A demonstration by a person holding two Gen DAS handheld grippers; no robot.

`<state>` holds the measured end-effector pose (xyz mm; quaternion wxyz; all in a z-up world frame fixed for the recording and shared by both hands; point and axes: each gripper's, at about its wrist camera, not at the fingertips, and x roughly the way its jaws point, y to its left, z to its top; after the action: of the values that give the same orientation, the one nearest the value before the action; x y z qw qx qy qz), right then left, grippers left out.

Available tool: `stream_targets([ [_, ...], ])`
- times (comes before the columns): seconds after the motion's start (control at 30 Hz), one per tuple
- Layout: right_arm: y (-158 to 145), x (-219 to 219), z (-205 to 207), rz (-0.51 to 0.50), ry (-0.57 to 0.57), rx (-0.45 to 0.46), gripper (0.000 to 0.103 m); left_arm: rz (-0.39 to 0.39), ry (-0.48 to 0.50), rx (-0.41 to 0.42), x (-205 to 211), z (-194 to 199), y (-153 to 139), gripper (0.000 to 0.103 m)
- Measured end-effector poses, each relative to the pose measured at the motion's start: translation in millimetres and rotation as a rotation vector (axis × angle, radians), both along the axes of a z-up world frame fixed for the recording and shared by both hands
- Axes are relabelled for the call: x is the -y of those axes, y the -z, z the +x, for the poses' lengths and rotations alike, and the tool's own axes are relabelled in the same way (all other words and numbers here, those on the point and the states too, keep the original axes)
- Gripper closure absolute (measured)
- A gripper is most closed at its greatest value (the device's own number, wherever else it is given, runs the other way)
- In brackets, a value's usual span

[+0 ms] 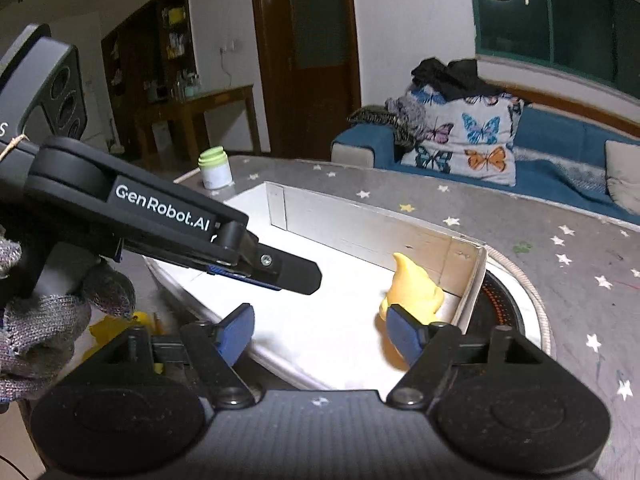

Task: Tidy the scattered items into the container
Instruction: 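Open the left tool to drop the duck into the box, then lower the left tool onto the green packet and grasp it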

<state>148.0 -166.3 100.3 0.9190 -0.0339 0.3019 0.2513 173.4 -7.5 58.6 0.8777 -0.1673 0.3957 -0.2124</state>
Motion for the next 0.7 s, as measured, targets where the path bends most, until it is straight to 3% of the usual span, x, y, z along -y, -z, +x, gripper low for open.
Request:
stream_targets([
  [0.33, 1, 1, -64, 0.021, 0.028, 0.075, 0.013, 0.050, -0.046, 0.041, -12, -58, 6, 0.071],
  [0.7, 16, -8, -112, -0.009, 0.006, 0.046, 0.012, 0.088, -0.060, -0.001, -20, -93, 29, 0.071],
])
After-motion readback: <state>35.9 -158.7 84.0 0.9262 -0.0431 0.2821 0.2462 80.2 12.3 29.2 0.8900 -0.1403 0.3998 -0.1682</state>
